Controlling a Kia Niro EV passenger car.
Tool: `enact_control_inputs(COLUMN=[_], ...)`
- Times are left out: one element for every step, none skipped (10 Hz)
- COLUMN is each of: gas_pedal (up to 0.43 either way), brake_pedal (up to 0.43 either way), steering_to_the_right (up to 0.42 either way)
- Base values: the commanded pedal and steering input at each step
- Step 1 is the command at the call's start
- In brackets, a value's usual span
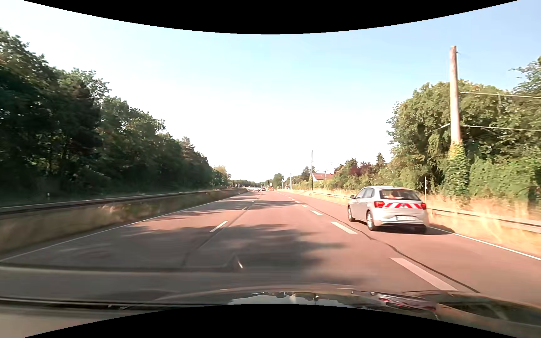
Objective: Follow the waypoints while adhering to traffic rules and regulations
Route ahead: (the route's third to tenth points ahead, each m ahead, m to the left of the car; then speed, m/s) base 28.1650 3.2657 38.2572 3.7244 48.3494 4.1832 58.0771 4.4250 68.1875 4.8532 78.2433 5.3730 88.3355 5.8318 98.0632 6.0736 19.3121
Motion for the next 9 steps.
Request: enact_control_inputs(gas_pedal=[0.098,0.098,0.087,0.087,0.087,0.087,0.087,0.079,0.079], brake_pedal=[0.000,0.000,0.000,0.000,0.000,0.000,0.000,0.000,0.000], steering_to_the_right=[0.007,0.006,0.007,0.006,0.006,0.006,0.006,0.006,0.005])
